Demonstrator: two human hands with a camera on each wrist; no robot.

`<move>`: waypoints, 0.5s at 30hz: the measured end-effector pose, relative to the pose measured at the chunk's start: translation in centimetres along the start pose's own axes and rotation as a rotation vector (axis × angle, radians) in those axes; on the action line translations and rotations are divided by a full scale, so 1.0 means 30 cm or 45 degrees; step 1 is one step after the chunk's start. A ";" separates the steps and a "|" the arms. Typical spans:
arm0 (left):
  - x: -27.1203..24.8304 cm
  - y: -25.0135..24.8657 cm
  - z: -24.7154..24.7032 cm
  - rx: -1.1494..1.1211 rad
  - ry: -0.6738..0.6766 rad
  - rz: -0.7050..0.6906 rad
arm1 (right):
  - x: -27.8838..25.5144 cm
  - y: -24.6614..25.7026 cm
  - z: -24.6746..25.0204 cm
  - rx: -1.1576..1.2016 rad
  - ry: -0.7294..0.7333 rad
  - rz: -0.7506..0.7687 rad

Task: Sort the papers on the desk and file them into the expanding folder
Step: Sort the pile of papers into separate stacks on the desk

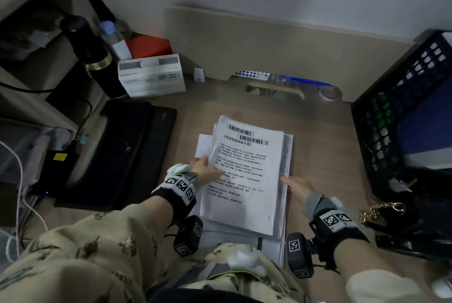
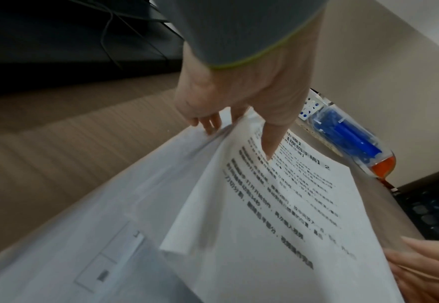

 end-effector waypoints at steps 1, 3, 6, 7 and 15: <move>0.001 0.008 0.021 0.121 -0.064 0.049 | 0.007 0.008 -0.003 -0.030 -0.013 -0.002; 0.011 0.026 0.055 0.271 -0.175 0.140 | 0.019 0.018 -0.011 -0.067 -0.029 -0.030; 0.017 0.035 0.081 0.248 -0.211 0.206 | 0.026 0.035 -0.016 -0.061 -0.024 -0.032; 0.020 0.038 0.084 0.173 -0.198 0.213 | 0.024 0.041 -0.019 -0.030 -0.011 -0.023; 0.033 0.075 0.113 -0.352 -0.165 0.208 | 0.006 0.087 -0.124 0.033 0.143 -0.001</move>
Point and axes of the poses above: each hand's wrist, its own x-axis towards the middle knuckle, its own z-axis out of the back of the hand, y = z × x, the point moved 6 cm from there along x, towards the middle knuckle, and after that the axes turned 13 degrees about y, right-handed, at the moved point
